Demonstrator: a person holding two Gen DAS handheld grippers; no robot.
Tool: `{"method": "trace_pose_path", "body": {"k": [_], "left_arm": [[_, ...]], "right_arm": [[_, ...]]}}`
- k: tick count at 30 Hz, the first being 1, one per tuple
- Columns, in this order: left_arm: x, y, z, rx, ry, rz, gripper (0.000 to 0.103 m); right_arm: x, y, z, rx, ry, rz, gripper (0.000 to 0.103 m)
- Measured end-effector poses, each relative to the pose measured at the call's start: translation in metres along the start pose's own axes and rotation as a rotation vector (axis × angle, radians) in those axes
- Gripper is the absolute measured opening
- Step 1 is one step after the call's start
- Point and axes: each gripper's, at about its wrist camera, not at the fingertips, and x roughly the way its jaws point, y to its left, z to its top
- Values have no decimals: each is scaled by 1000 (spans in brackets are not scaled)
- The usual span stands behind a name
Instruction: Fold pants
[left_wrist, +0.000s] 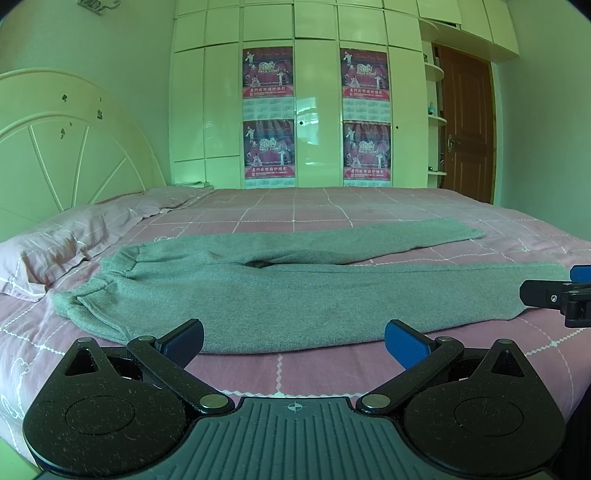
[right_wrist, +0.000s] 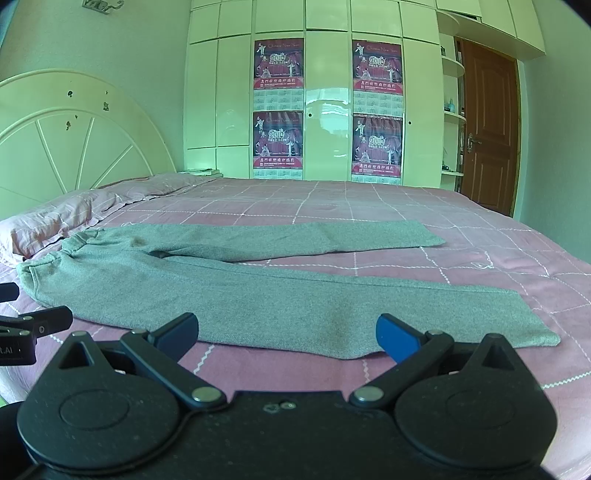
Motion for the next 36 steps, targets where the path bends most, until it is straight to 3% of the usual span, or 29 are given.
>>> {"method": "trace_pose_path", "body": {"k": [16,22,28,36], "left_arm": [[2,2,2,-11,5,-3,103],[12,26,5,-54,32,19,103],[23,52,16,-116,4,23,103],[73,96,42,-165,30,28,103]], "right_arm": [[0,-3,-2,-2,-13,2,97],[4,-10,2,-5,-20,-19,97],[13,-11,16,-12,-21,-33,97],[51,-6,49,-36,-44,-7,97]]}}
